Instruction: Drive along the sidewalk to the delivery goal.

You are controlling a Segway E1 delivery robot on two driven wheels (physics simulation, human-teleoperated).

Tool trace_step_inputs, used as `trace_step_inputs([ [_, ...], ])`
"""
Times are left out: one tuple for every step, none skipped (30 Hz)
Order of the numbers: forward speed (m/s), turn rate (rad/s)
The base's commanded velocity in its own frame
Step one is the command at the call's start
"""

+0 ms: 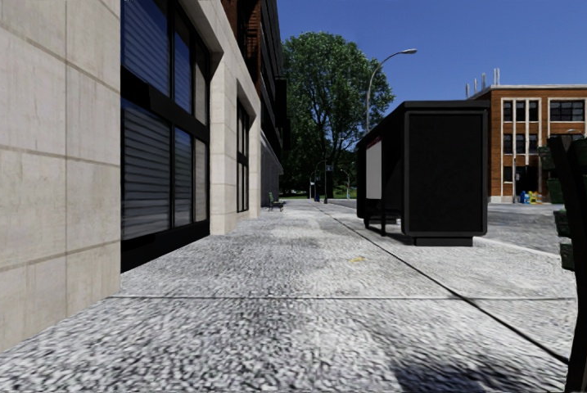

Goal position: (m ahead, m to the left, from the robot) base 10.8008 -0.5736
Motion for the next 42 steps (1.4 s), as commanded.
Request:
trace_step_inputs([
  [2.0, 0.0],
  [2.0, 0.0],
  [2.0, 0.0],
  [2.0, 0.0],
  [2.0, 0.0],
  [2.0, 0.0],
  [2.0, -0.09],
  [2.0, -0.26],
  [2.0, -0.36],
  [2.0, -0.37],
  [2.0, -0.37],
  [2.0, -0.32],
  [2.0, -0.19],
  [2.0, -0.01],
  [2.0, -0.01],
  [2.0, 0.0],
  [2.0, 0.0],
  [2.0, 0.0],
  [2.0, 0.0],
  [2.0, 0.0],
  [2.0, 0.0],
  [2.0, 0.0],
  [2.0, 0.0],
  [2.0, 0.0],
  [2.0, 0.0],
  [2.0, 0.0],
  [2.0, 0.0],
  [2.0, 0.0],
  [2.0, 0.0],
  [2.0, 0.0],
  [2.0, 0.0],
  [2.0, 0.0],
  [2.0, 0.0],
  [2.0, 0.0],
  [2.0, 0.0],
  [2.0, 0.0],
  [2.0, 0.0],
  [2.0, 0.0],
  [2.0, 0.0],
  [2.0, 0.0],
  [2.0, -0.09],
  [2.0, -0.22],
])
